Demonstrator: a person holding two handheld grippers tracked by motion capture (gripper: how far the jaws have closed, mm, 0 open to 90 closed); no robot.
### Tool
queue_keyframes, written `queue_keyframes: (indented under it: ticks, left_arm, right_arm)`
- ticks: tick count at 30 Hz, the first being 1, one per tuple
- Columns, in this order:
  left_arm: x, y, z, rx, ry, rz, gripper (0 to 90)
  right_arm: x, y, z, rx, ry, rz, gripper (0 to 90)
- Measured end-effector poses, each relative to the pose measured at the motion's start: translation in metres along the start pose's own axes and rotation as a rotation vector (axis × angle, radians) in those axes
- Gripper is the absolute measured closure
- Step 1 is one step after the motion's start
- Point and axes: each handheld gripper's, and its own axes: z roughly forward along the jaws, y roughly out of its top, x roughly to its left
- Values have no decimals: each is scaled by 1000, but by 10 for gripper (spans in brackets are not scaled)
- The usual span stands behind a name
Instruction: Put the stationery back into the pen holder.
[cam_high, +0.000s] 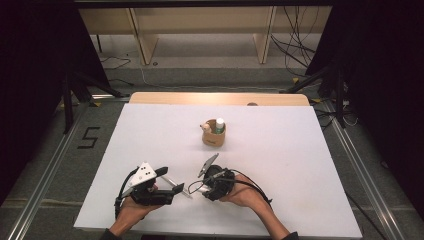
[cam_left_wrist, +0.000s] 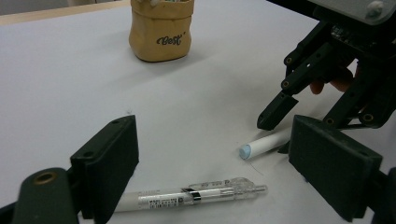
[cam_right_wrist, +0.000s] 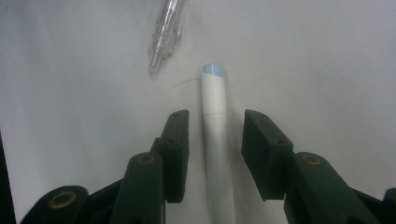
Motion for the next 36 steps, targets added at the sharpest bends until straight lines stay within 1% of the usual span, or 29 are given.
queue_keyframes:
  ticks: [4,8,9,10,11,14,18,24,26,36]
  left_arm:
    - [0,0,0,1,0,1,156]
    - [0,0,0,1,1,0,156]
    - [0,0,0,1,0,2,156]
    - [0,0,0,1,0,1,156]
    - [0,0,0,-1,1,0,156]
    - [0,0,0,0,1,0,156]
    - [0,0,0,1,0,-1,156]
    - [0,0,0,3,1,-1,156]
    - [0,0,0,2,0,-1,156]
    - [1,0,0,3,2,1,156]
  right_arm:
    - [1,1,2,17,-4,-4,653]
    - [1,2,3,18,-11,-22,675]
    - [2,3,3,29,-16,-14,677]
    - [2,3,3,26,-17,-27,680]
    - [3,4,3,29,-23,-19,684]
    - [4,5,3,38,-28,-41,701]
    - [6,7,4,51,-28,-26,715]
    - [6,10,4,70,-29,-37,733]
    - [7,11,4,78,-27,-30,742]
    - [9,16,5,110,-29,-46,780]
